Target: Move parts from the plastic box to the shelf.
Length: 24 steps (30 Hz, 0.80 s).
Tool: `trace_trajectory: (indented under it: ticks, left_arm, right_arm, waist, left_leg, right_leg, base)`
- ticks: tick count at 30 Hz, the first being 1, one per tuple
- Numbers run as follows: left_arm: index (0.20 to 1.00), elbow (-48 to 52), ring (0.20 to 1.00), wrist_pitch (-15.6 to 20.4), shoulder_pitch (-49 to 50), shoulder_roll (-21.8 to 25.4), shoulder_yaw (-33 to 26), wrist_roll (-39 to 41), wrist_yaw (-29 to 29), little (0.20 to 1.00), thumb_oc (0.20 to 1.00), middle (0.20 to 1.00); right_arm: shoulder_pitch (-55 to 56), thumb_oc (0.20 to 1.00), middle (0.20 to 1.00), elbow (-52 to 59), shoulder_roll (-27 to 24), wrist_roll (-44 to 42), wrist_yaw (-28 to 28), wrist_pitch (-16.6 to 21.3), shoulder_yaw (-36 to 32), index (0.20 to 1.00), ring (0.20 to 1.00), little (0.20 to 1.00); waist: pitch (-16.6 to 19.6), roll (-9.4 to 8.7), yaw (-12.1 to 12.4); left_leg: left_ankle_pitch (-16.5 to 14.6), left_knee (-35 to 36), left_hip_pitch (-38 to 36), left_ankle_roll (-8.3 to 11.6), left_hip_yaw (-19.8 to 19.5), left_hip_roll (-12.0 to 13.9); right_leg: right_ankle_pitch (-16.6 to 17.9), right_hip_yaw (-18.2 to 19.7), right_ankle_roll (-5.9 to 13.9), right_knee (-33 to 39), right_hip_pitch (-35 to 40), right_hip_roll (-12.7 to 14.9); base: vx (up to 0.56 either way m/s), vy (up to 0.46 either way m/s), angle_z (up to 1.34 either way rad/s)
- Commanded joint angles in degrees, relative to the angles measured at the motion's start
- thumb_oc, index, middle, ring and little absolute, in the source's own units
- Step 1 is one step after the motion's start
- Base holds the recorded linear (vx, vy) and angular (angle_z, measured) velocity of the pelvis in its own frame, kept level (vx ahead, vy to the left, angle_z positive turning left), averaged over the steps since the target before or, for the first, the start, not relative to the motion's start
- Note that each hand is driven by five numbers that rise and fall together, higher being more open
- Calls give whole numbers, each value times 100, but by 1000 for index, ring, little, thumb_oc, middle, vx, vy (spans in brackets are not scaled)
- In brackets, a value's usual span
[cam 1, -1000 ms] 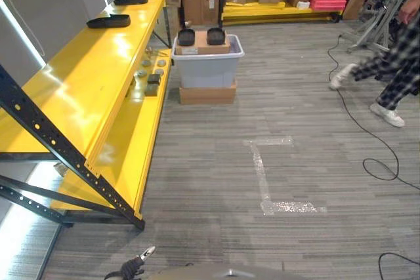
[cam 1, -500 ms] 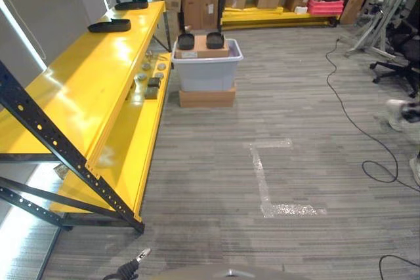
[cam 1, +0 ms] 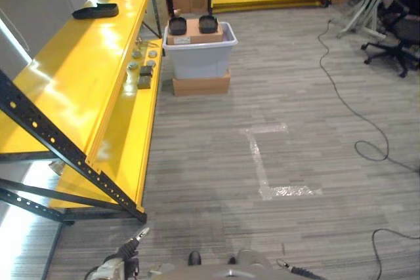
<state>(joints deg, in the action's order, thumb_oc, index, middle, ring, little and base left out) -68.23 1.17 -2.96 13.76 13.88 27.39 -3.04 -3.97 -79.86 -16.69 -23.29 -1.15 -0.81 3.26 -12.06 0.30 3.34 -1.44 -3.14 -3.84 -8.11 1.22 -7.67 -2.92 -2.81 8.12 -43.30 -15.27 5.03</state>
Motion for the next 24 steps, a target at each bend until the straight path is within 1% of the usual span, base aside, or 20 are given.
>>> trace_trajectory:
  ticks: [1,2,3,5,6,8,9,10,11,12,14,16,18,19,20,21,22,23,24]
  left_arm:
    - [1000,-159,1000,-30,160,-39,-214,196,-48,1000,1000,1000]
    - [1000,-157,1000,-37,161,-35,-225,208,-57,1000,1000,1000]
    - [1000,-157,1000,-53,160,-27,-248,205,-65,1000,1000,1000]
    - [1000,-191,1000,-54,129,10,-321,96,-104,1000,1000,1000]
    - [1000,-230,1000,-70,132,37,-371,-11,-126,1000,1000,1000]
    - [1000,-275,1000,-25,149,50,-401,-78,-141,1000,1000,1000]
    - [1000,-301,1000,-14,151,52,-423,-60,-145,1000,1000,1000]
    - [1000,-301,1000,-14,151,52,-423,-60,-145,1000,1000,1000]
    - [1000,-335,1000,30,164,65,-470,-148,-173,1000,1000,1000]
    - [1000,-354,1000,62,156,62,-467,-140,-167,1000,1000,1000]
    - [1000,-345,1000,51,144,44,-476,-92,-87,1000,1000,1000]
    - [1000,-355,1000,58,122,11,-549,-80,69,1000,1000,1000]
    - [1000,-375,1000,90,154,1,-635,-9,166,1000,1000,1000]
    - [1000,-383,1000,116,167,-3,-670,0,208,1000,1000,1000]
    - [1000,-381,1000,137,171,-3,-734,76,311,1000,1000,1000]
    - [1000,-375,1000,131,175,4,-805,90,300,1000,1000,1000]
    - [1000,-355,1000,124,179,18,-899,48,321,1000,1000,1000]
    - [1000,-345,1000,121,176,22,-934,24,352,1000,1000,1000]
    - [1000,-330,1000,65,155,54,-1025,6,385,1000,1000,1000]
  right_arm:
    - [51,1000,1000,-44,-172,-141,328,97,-91,1000,1000,1000]
    - [49,1000,1000,-43,-175,-100,348,119,-89,1000,1000,1000]
    - [50,1000,1000,-28,-171,-81,360,128,-74,1000,1000,1000]
    - [35,1000,1000,43,-134,-15,401,80,8,1000,1000,1000]
    - [66,1000,1000,120,-113,121,420,26,45,1000,1000,1000]
    - [112,1000,1000,187,-88,213,438,-56,68,1000,1000,1000]
    - [145,1000,1000,227,-62,265,464,-106,81,1000,1000,1000]
    - [145,1000,1000,227,-62,265,464,-106,81,1000,1000,1000]
    - [211,1000,1000,293,-20,294,553,-124,117,1000,1000,1000]
    - [249,1000,1000,341,14,218,622,-154,174,1000,1000,1000]
    - [279,1000,1000,447,26,185,627,-254,251,1000,1000,1000]
    - [287,1000,1000,552,37,239,581,-380,370,1000,1000,1000]
    - [262,1000,1000,621,46,324,562,-457,531,1000,1000,1000]
    - [242,1000,1000,671,44,354,535,-478,605,1000,1000,1000]
    - [201,1000,1000,758,38,600,531,-510,718,1000,1000,1000]
    - [180,1000,1000,808,26,647,503,-542,809,1000,1000,1000]
    - [168,1000,1000,867,13,585,475,-622,934,1000,1000,1000]
    - [166,1000,1000,884,4,542,472,-659,971,1000,1000,1000]
    - [166,1000,1000,926,-21,397,425,-709,1015,1000,1000,1000]
  waist:
    - [94,166,-44]
    - [85,155,-48]
    - [76,121,-59]
    - [49,-107,-117]
    - [67,-244,-167]
    - [80,-287,-195]
    - [89,-310,-211]
    - [89,-310,-211]
    - [132,-347,-240]
    - [173,-385,-257]
    - [230,-412,-273]
    - [349,-421,-312]
    - [460,-413,-329]
    - [487,-405,-328]
    - [503,-403,-306]
    - [490,-434,-286]
    - [438,-523,-240]
    - [417,-544,-229]
    - [307,-633,-166]
  left_leg:
    - [-568,-435,101,-45,-319,-66]
    - [-592,-461,96,-42,-323,-80]
    - [-628,-489,82,-34,-330,-103]
    - [-807,-617,0,21,-412,-258]
    - [-915,-622,-122,91,-545,-322]
    - [-997,-610,-251,123,-636,-304]
    - [-1039,-594,-333,129,-662,-290]
    - [-1039,-594,-333,129,-662,-290]
    - [-1111,-586,-450,134,-718,-255]
    - [-1150,-608,-482,144,-739,-227]
    - [-1196,-653,-524,192,-731,-132]
    - [-1266,-636,-683,323,-695,78]
    - [-1127,-697,-788,499,-649,335]
    - [-955,-818,-768,597,-591,462]
    - [-587,-1207,-570,742,-437,656]
    - [-350,-1697,-357,819,-308,775]
    - [-30,-2689,93,888,-169,940]
    - [48,-3127,330,905,-158,1008]
    - [245,-4205,1080,890,-94,1136]
  right_leg:
    - [1451,-225,41,836,-258,135]
    - [1484,-247,53,912,-280,140]
    - [1522,-286,75,1132,-262,147]
    - [1690,-387,202,2411,-106,206]
    - [1685,-389,250,3491,8,220]
    - [1758,-382,287,4060,111,212]
    - [1838,-364,319,4229,125,220]
    - [1838,-364,319,4229,125,220]
    - [1919,-325,359,4342,102,212]
    - [1905,-303,359,4355,124,205]
    - [1722,-314,260,4366,233,163]
    - [1481,-293,81,4249,388,68]
    - [1311,-229,-92,4133,513,-93]
    - [1257,-213,-159,4143,582,-158]
    - [1155,-207,-261,4227,746,-248]
    - [1079,-208,-332,4298,858,-289]
    - [1004,-198,-445,4378,1012,-308]
    - [982,-205,-495,4391,1051,-326]
    - [922,-221,-639,4398,1198,-357]
  base:
    - [132,17,-3]
    - [132,-22,9]
    - [200,-92,3]
    - [386,-223,-2]
    - [439,-252,1]
    - [413,-205,19]
    - [286,-128,34]
    - [396,-182,31]
    - [429,-215,11]
    - [555,-286,9]
    - [370,-204,20]
    - [406,-219,25]
    - [353,-212,17]
    - [307,-220,13]
    - [264,-229,9]
    - [289,-319,8]
    - [213,-278,-3]
    - [255,-363,-11]
    - [201,-261,-21]
